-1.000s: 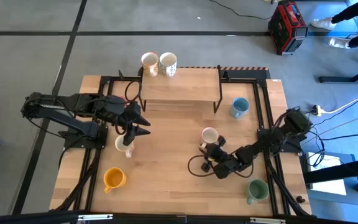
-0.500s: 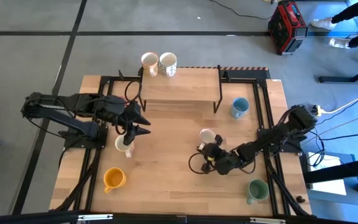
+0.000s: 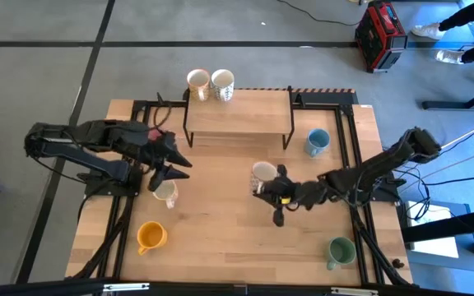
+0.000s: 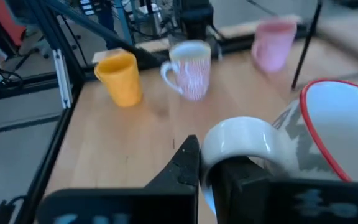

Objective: Place coffee mugs
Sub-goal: Put the gray pattern mug on the shelf

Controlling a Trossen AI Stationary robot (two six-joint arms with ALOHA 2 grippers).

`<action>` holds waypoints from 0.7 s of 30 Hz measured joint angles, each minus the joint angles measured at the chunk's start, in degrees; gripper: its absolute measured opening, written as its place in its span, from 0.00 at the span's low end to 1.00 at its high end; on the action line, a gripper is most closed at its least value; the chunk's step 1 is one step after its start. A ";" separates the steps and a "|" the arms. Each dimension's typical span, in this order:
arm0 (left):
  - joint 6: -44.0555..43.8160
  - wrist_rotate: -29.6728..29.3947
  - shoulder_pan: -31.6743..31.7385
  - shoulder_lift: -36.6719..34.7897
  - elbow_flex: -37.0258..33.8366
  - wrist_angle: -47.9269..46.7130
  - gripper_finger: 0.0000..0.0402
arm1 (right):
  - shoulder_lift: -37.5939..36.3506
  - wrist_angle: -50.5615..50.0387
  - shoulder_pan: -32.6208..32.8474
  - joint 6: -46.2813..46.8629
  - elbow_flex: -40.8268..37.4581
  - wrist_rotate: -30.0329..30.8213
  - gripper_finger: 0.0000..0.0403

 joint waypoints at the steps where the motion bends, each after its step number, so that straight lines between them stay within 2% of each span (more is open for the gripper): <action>1: 0.01 0.00 0.00 -0.82 0.00 -0.11 0.46 | 0.04 -2.41 -1.07 -1.84 2.44 -1.09 0.01; 6: 2.30 -0.68 0.00 -5.09 0.00 -0.16 0.46 | 0.05 -13.89 -7.55 -8.51 13.21 -6.61 0.01; 10: 4.51 -3.74 -0.02 -7.83 0.00 -0.05 0.46 | 0.10 -18.06 -13.13 -13.90 17.80 -10.96 0.01; 16: 6.93 -10.77 -0.02 -10.08 0.00 -0.05 0.46 | 0.43 -18.71 -24.19 -21.44 19.03 -20.62 0.01; 21: 7.51 -16.47 -0.02 -10.27 0.00 -0.05 0.46 | 1.91 -15.03 -33.84 -27.94 19.02 -29.89 0.01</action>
